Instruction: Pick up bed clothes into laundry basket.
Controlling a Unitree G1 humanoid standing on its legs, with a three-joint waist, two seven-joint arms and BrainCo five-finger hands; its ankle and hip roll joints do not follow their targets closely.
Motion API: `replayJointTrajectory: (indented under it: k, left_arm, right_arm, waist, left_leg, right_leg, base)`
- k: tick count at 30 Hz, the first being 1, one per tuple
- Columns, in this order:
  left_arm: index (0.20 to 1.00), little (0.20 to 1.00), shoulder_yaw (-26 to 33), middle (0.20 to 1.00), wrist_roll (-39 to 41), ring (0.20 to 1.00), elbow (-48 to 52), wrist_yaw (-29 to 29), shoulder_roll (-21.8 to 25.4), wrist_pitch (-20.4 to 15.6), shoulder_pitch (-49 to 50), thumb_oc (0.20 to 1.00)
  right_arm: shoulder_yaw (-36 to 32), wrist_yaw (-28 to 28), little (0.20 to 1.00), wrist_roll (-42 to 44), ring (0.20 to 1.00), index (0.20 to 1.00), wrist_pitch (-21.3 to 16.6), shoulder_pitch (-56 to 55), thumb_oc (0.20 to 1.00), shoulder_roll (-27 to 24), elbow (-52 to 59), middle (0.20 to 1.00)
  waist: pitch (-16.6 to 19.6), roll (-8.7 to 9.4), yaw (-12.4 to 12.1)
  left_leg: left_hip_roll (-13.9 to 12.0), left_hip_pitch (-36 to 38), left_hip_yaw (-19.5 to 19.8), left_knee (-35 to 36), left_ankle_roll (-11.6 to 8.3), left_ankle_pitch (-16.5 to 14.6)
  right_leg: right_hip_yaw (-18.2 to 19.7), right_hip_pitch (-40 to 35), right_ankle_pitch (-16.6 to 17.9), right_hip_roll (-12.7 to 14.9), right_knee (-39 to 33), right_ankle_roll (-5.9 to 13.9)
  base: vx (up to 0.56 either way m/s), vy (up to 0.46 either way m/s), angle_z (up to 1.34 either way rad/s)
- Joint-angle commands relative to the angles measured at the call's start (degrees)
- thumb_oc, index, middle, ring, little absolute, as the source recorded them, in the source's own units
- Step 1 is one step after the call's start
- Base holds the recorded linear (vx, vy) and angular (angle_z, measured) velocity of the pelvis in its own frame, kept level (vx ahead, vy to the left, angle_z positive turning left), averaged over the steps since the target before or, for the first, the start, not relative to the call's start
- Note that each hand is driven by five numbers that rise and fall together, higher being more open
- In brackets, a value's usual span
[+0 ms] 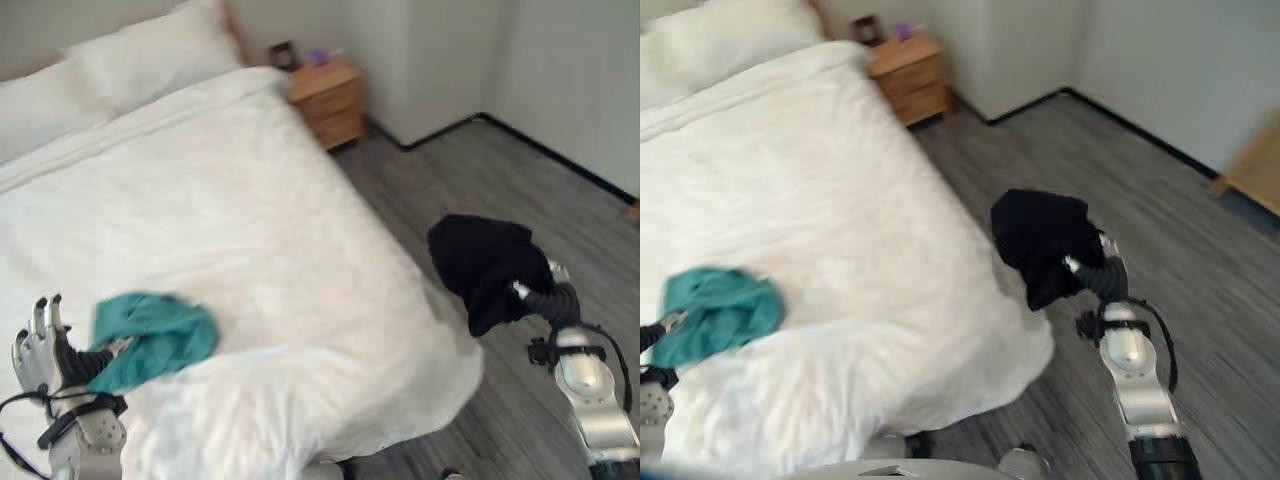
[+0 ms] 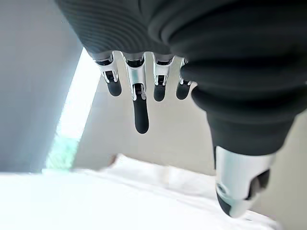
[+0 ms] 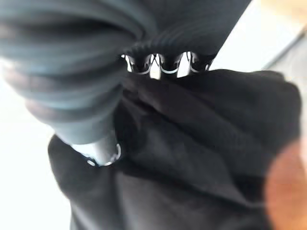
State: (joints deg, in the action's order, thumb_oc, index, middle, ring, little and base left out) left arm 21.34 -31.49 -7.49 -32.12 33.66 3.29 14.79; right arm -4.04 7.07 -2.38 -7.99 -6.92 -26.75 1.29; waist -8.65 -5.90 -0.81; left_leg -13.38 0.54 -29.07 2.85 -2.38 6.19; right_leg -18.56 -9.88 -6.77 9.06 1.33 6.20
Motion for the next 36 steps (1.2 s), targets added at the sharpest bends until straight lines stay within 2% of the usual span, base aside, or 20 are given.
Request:
replayJointTrajectory:
  k: [1, 3, 5, 6, 9, 10, 11, 14, 15, 16, 20, 22, 29, 32, 36]
  left_arm:
    - [1.0, 1.0, -0.59, 1.0, -6.28, 1.0, -4.13, 1.18, 6.71, 1.69, -8.39, 1.0]
    - [1.0, 1.0, -3.25, 1.0, -7.16, 1.0, -7.71, 1.89, 9.89, 3.04, -11.93, 1.0]
    - [1.0, 1.0, -5.84, 1.0, -8.37, 1.0, -10.88, 2.57, 12.13, 4.42, -15.67, 1.0]
    - [1.0, 1.0, -8.19, 1.0, -10.27, 1.0, -12.47, 3.57, 13.71, 5.31, -18.71, 1.0]
    - [1.0, 1.0, -10.98, 1.0, -11.19, 1.0, -14.83, 4.23, 15.24, 5.73, -22.22, 1.0]
    - [1.0, 1.0, -14.41, 1.0, -11.5, 1.0, -19.01, 4.34, 16.71, 6.13, -26.41, 1.0]
    - [1.0, 1.0, -14.74, 1.0, -11.44, 1.0, -19.24, 4.25, 16.78, 6.1, -26.76, 1.0]
    - [1.0, 1.0, -17.72, 1.0, -11.0, 1.0, -22.78, 5.39, 19.64, 6.9, -30.57, 1.0]
    - [1.0, 1.0, -18.27, 1.0, -10.77, 1.0, -23.4, 5.53, 19.79, 7.2, -30.86, 1.0]
    - [1.0, 1.0, -19.04, 1.0, -10.21, 1.0, -25.46, 5.35, 20.1, 7.34, -32.12, 1.0]
    - [1.0, 1.0, -18.66, 1.0, -9.97, 1.0, -27.29, 5.57, 18.51, 7.77, -29.84, 1.0]
    - [1.0, 1.0, -17.93, 1.0, -9.79, 1.0, -27.98, 6.64, 16.35, 7.91, -27.88, 1.0]
    - [1.0, 1.0, -17.14, 1.0, -8.35, 1.0, -31.86, 9.02, 11.53, 8.92, -24.31, 1.0]
    - [1.0, 1.0, -15.29, 1.0, -8.17, 1.0, -29.09, 9.73, 10.57, 8.86, -21.57, 1.0]
    - [1.0, 1.0, -11.38, 1.0, -9.16, 1.0, -21.72, 9.39, 11.81, 8.15, -18.75, 1.0]
  right_arm:
    - [-1.64, -0.58, 0.2, -0.06, 0.2, 0.2, -3.14, 1.3, 0.2, 0.61, 2.58, 0.2]
    - [-1.39, -0.73, 0.2, 0.73, 0.2, 0.2, -3.39, -0.31, 0.2, 0.71, 2.46, 0.2]
    - [-1.13, -0.9, 0.2, 1.23, 0.2, 0.2, -3.54, -1.71, 0.2, 0.93, 2.91, 0.2]
    - [-1.39, -1.07, 0.2, 1.83, 0.2, 0.2, -4.0, -3.27, 0.2, 1.32, 3.08, 0.2]
    - [-1.57, -1.06, 0.2, 2.02, 0.2, 0.2, -3.98, -4.61, 0.2, 1.75, 3.02, 0.2]
    - [-1.43, -1.25, 0.2, 2.25, 0.2, 0.2, -3.88, -5.79, 0.2, 2.41, 3.38, 0.2]
    - [-1.56, -1.26, 0.2, 2.24, 0.2, 0.2, -3.87, -5.84, 0.2, 2.52, 3.4, 0.2]
    - [-0.35, -1.85, 0.2, 2.91, 0.2, 0.2, -3.8, -6.54, 0.2, 3.03, 4.08, 0.2]
    - [0.28, -1.8, 0.2, 3.03, 0.2, 0.2, -3.87, -5.98, 0.2, 3.09, 4.06, 0.2]
    - [1.43, -1.42, 0.2, 3.29, 0.2, 0.2, -3.88, -4.37, 0.2, 3.42, 4.23, 0.2]
    - [1.93, -0.96, 0.2, 3.09, 0.2, 0.2, -3.8, -3.49, 0.2, 3.81, 4.12, 0.2]
    - [1.67, -0.6, 0.2, 3.1, 0.2, 0.2, -3.48, -2.84, 0.2, 4.13, 4.08, 0.2]
    - [1.28, -0.61, 0.2, 2.89, 0.2, 0.2, -2.2, -0.68, 0.2, 2.93, 3.69, 0.2]
    - [0.94, -0.84, 0.2, 2.74, 0.2, 0.2, -1.79, 0.1, 0.2, 3.52, 3.09, 0.2]
    - [0.26, -1.01, 0.2, 1.8, 0.2, 0.2, -1.48, -0.57, 0.2, 3.4, 2.43, 0.2]
  waist:
    - [1.9, 1.49, 5.54]
    - [2.63, 1.51, 7.26]
    - [2.86, 2.02, 8.21]
    - [3.02, 2.9, 9.5]
    - [3.91, 4.1, 10.78]
    - [4.76, 5.87, 11.95]
    - [4.78, 5.96, 11.8]
    - [4.72, 8.77, 13.49]
    - [4.24, 9.51, 14.35]
    - [3.35, 11.11, 15.15]
    - [3.39, 11.68, 14.99]
    - [2.36, 12.22, 13.64]
    - [-0.05, 11.92, 12.11]
    - [-0.63, 11.57, 10.63]
    - [-0.67, 10.62, 9.42]
  left_leg:
    - [-3.53, -0.45, -0.81, -0.1, -8.18, 4.12]
    - [-3.99, -0.15, -2.42, 1.06, -8.5, 5.18]
    - [-3.65, -1.69, -0.99, 1.28, -8.51, 5.61]
    - [-3.12, -2.93, -0.25, 1.38, -7.98, 4.92]
    - [-2.58, -2.99, -0.55, 1.3, -7.13, 4.12]
    - [-1.75, -2.71, -1.46, 1.38, -6.35, 3.2]
    - [-1.69, -2.73, -1.48, 1.38, -6.33, 3.18]
    - [-1.1, -2.67, -3.29, 1.93, -5.29, 1.36]
    - [-1.33, -2.57, -4.54, 2.03, -5.42, 1.14]
    - [-2.85, -3.2, -7.72, 1.92, -6.18, 2.03]
    - [-4.25, -4.15, -10.93, 1.75, -6.43, 2.38]
    - [-4.21, -4.44, -11.45, 1.52, -6.39, 2.64]
    - [-3.99, -5.8, -11.52, 1.4, -6.26, 3.25]
    - [-3.92, -6.23, -11.01, 1.44, -6.39, 3.43]
    - [-3.8, -5.58, -9.86, 1.51, -6.71, 3.42]
  right_leg:
    - [-0.27, -1.74, -0.61, 1.86, -2.46, 1.69]
    - [-1.02, -2.49, -0.25, 1.21, -4.2, 1.85]
    - [-0.02, -2.56, 0.23, 0.47, -5.34, 1.51]
    - [0.45, -2.41, 0.54, 0.15, -5.58, 1.87]
    - [-0.19, -2.85, 0.52, 0.64, -5.11, 2.27]
    - [-0.44, -2.41, 0.46, 1.55, -3.56, 2.88]
    - [-0.43, -2.35, 0.42, 1.62, -3.49, 2.91]
    - [0.71, 2.45, 1.26, 2.79, 2.55, 3.66]
    - [0.88, 4.21, 2.79, 2.77, 3.29, 4.17]
    - [1.41, 8.81, 5.16, 1.91, 3.3, 4.55]
    - [0.85, 12.03, 6.46, 0.47, 1.46, 4.87]
    - [0.09, 11.76, 6.55, 0.85, -0.93, 4.68]
    - [0.09, 11.73, 7.78, 1.05, -3.9, 4.72]
    - [0.32, 11.82, 8.02, 1.13, -4.7, 4.66]
    - [0.55, 10.42, 7.2, 1.1, -5.59, 4.09]
  base:
    - [0.01, 0.158, 0.87]
    - [0.03, 0.143, 0.57]
    - [0.04, 0.205, 0.42]
    - [0.05, 0.179, 0.4]
    - [0.17, 0.235, 0.45]
    - [0.18, 0.212, 0.1]
    - [0.15, 0.196, -0.02]
    - [0.05, 0.1, -0.14]
    - [-0.06, 0.028, -0.3]
    - [-0.07, -0.006, -0.62]
    - [-0.06, 0.021, -0.67]
    - [-0.01, 0.059, -0.55]
    - [-0.03, 0.028, -0.11]
    - [0.0, -0.008, -0.15]
    - [0.04, -0.025, 0.06]
